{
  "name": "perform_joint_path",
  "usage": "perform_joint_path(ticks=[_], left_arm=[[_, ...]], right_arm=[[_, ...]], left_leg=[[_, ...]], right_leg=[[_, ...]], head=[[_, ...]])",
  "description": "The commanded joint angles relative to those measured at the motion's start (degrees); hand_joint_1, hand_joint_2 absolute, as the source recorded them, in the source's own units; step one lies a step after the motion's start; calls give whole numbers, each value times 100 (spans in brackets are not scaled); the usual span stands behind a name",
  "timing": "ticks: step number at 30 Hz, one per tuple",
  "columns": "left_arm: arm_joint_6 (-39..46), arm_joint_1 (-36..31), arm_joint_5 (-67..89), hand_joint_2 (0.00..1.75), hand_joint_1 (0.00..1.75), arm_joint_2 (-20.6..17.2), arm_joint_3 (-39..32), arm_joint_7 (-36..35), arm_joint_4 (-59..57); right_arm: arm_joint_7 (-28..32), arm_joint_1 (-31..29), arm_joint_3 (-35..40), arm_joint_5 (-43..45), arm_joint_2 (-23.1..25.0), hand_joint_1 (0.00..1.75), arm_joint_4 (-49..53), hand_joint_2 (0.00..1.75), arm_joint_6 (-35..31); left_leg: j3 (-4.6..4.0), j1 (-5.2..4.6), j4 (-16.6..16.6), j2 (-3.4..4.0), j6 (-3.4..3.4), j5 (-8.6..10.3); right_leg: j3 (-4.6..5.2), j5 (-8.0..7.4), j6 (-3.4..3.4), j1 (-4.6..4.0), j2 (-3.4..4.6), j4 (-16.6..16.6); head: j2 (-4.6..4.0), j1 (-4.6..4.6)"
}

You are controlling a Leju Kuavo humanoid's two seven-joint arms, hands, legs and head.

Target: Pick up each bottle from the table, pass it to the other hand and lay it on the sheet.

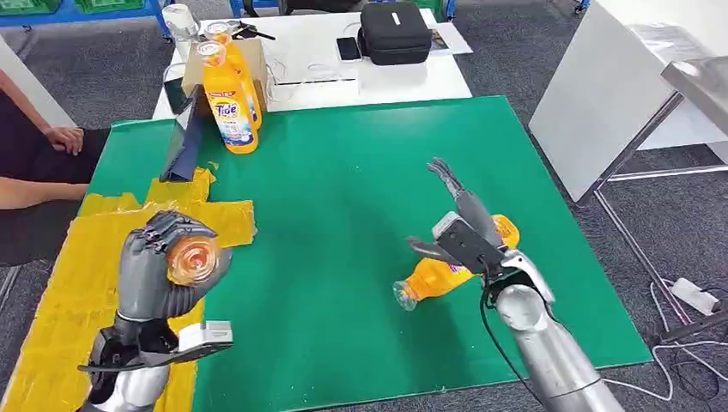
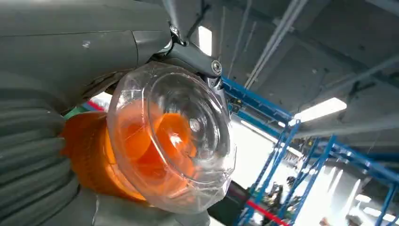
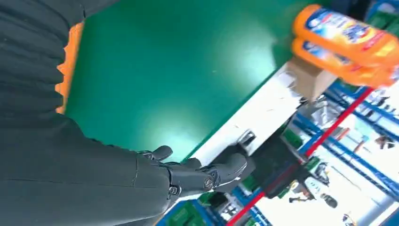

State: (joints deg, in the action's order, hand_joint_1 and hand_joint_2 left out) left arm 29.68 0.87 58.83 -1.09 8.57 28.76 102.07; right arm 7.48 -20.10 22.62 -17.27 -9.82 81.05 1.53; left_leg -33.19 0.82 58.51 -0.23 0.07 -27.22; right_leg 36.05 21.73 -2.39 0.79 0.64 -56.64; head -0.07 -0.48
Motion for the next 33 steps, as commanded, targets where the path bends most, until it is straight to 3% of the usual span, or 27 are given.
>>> perform_joint_path(ticks=[1, 2, 3, 4, 10, 14, 16, 17, 19, 22, 23, 24, 25, 26, 33], left_arm=[[-282, -525, 1506, 175, 175, -590, 864, -841, -1339], [-898, -692, 1857, 175, 175, -804, 1100, -1077, -1670], [-818, -881, 1810, 175, 175, -860, 1224, -1113, -2064], [-1303, -1110, 1945, 175, 175, -1004, 1438, -1257, -2493], [-1269, -1333, 1844, 175, 175, -1064, 1570, -1264, -2960], [-1870, -1978, 1787, 175, 175, -1320, 2015, -1314, -4055], [-1916, -2123, 1714, 175, 175, -1359, 2073, -1291, -4254], [-2052, -2289, 1604, 175, 175, -1423, 2181, -1252, -4448], [-2158, -2588, 1557, 175, 175, -1462, 2317, -1237, -4765], [-2199, -2795, 1447, 175, 175, -1405, 2376, -1208, -5026], [-2253, -2931, 1368, 175, 145, -1385, 2496, -1165, -5166], [-2282, -3018, 1352, 175, 0, -1379, 2563, -1137, -5220], [-2325, -3113, 1237, 175, 0, -1368, 2629, -1016, -5313], [-2385, -3224, 1077, 0, 0, -1390, 2721, -936, -5409], [-2527, -3655, 652, 0, 0, -1341, 3031, -823, -5845]], right_arm=[[-52, -228, -222, 166, -595, 0, -48, 175, 356], [-73, -326, -186, 153, -669, 0, -105, 175, 413], [-85, -440, -184, 162, -695, 0, -194, 175, 478], [-118, -610, -78, 39, -798, 0, -310, 175, 542], [-92, -735, -42, -59, -824, 0, -422, 175, 558], [500, -821, 218, -914, -1006, 0, -425, 175, 267], [486, -735, 174, -1063, -1001, 0, -418, 175, 296], [335, -1009, 485, -892, -1415, 0, -522, 175, 982], [337, -1399, 590, -456, -1901, 0, -706, 175, 1564], [409, -1740, 748, -277, -2227, 0, -844, 175, 1958], [441, -2027, 1105, -265, -2573, 0, -755, 175, 2203], [500, -2212, 1220, -168, -2751, 0, -713, 175, 2374], [505, -2376, 1415, -22, -2981, 0, -599, 175, 2635], [477, -2555, 1607, 219, -3209, 0, -475, 175, 2790], [110, -3318, 2721, 1268, -4159, 0, 315, 175, 3443]], left_leg=[[11, -7, -6, -15, 4, 8], [9, -9, -7, -17, 4, 10], [12, -9, -8, -16, 5, 12], [6, -9, -5, -14, 7, 14], [5, -4, -5, 0, 21, 23], [3, -7, -5, -5, 24, 24], [2, -3, -6, -13, 23, 26], [7, -3, -8, -9, 23, 26], [-7, -6, 6, -12, 25, 25], [-13, -14, 9, -9, 27, 26], [-9, -14, 6, -5, 31, 29], [-15, -16, 4, -4, 41, 35], [-32, -23, 18, -7, 46, 36], [-25, -27, 12, -5, 46, 35], [-35, -33, 17, -28, 59, 44]], right_leg=[[-14, -1, 9, 4, -23, 1], [-9, -1, 6, 7, -23, -1], [-12, -4, 6, 6, -23, 0], [-6, -5, 0, 7, -18, -2], [-7, -20, -9, 1, -6, 3], [-5, -17, -16, 6, -10, -2], [-10, -18, -13, 1, -19, 2], [-13, -19, -9, 0, -18, 4], [-1, -17, -12, 3, -19, -9], [6, -20, -17, 13, -16, -13], [1, -23, -15, 12, -14, -7], [4, -27, -27, 16, -10, -6], [20, -26, -26, 23, -15, -21], [16, -27, -34, 29, -11, -17], [15, -31, -39, 40, -36, -16]], head=[[0, 0], [0, 0], [0, 0], [0, 0], [0, 0], [0, 0], [0, 0], [0, 0], [0, 2], [0, -2], [0, 0], [0, 2], [0, 0], [0, -2], [0, 0]])
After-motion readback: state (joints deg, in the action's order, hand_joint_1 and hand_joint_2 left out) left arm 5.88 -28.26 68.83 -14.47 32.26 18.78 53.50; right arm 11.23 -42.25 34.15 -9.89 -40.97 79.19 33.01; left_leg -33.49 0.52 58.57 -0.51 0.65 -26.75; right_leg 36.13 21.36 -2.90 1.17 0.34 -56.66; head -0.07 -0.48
